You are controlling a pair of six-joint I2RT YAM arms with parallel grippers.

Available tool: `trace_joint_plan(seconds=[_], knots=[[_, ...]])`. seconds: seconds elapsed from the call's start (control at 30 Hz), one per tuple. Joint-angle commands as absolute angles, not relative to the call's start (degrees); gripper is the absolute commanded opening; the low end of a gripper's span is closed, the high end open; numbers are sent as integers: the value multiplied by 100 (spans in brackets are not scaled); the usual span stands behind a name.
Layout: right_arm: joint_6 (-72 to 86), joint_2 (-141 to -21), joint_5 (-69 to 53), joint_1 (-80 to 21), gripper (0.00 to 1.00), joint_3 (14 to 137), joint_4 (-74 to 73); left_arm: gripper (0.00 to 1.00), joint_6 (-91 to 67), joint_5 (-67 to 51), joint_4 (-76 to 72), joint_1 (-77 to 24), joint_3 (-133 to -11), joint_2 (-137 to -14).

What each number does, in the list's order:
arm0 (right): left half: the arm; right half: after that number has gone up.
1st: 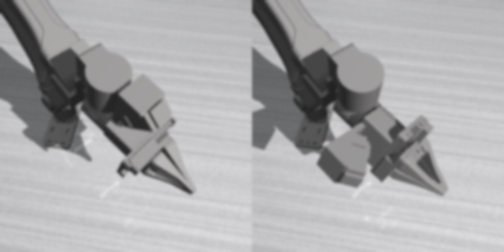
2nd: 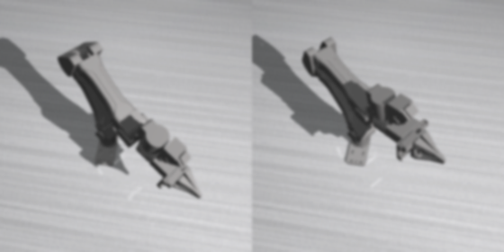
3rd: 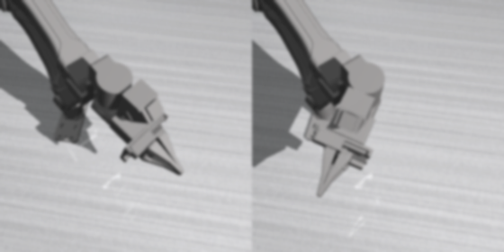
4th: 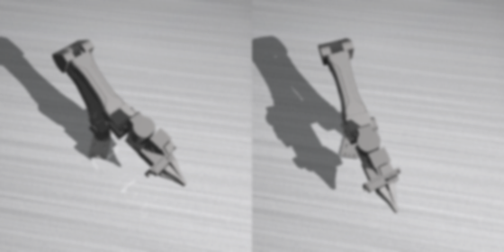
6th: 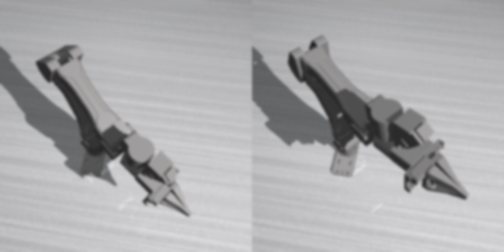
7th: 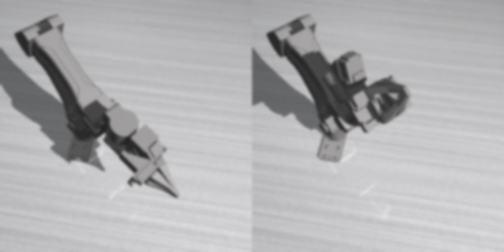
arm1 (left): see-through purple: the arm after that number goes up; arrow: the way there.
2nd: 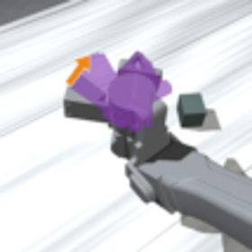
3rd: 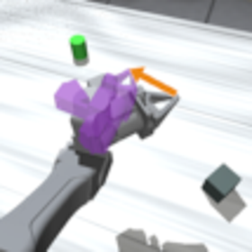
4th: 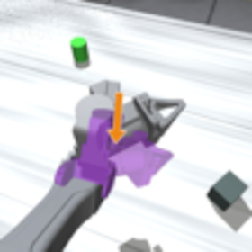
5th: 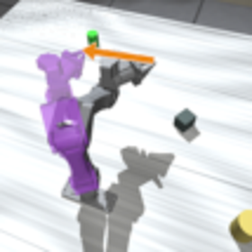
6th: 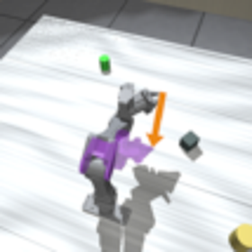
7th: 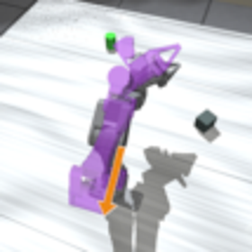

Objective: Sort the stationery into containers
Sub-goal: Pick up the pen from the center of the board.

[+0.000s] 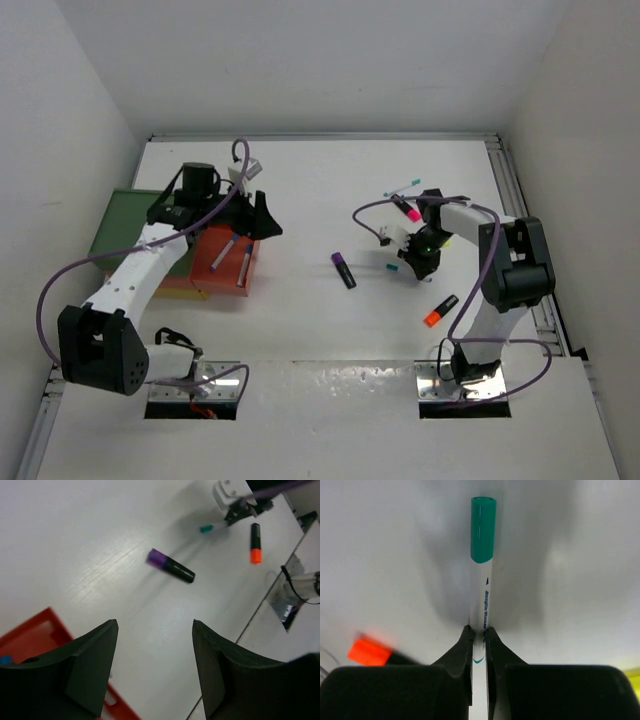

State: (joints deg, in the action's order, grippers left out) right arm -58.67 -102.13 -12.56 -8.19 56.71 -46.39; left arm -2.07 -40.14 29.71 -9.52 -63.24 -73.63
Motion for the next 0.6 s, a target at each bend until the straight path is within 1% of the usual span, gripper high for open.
trace_joint_plan(seconds=[0.0,0.03,0.1,0.13,0.2,0.3,0.43,0.57], knots=[[-4791,-10353,-2170,-853,0,6117,-4403,67,-1448,-4649,1233,-1177,-5784,-7128],[-4660,-10354,-2380,-853,0,6152,-4421,66,-1755,-4580,804,-1360,-5661,-7145],[-4211,-10327,-2574,-826,0,6222,-4403,65,-1924,-4448,555,-1581,-5660,-7346],[-4079,-10318,-2793,-826,0,6249,-4412,65,-1977,-4291,449,-1869,-5712,-7452],[-3640,-10310,-3031,-765,0,6328,-4421,64,-2056,-4132,396,-2247,-5897,-7821],[-3034,-10283,-3576,-677,0,6460,-4430,64,-2530,-4069,-112,-2600,-5950,-8374],[-2155,-10134,-4287,-545,0,6513,-4220,64,-3363,-4253,-816,-2839,-6231,-9165],[-943,-9949,-5121,-457,0,6504,-3859,64,-4033,-4570,-1441,-2979,-6652,-10017]])
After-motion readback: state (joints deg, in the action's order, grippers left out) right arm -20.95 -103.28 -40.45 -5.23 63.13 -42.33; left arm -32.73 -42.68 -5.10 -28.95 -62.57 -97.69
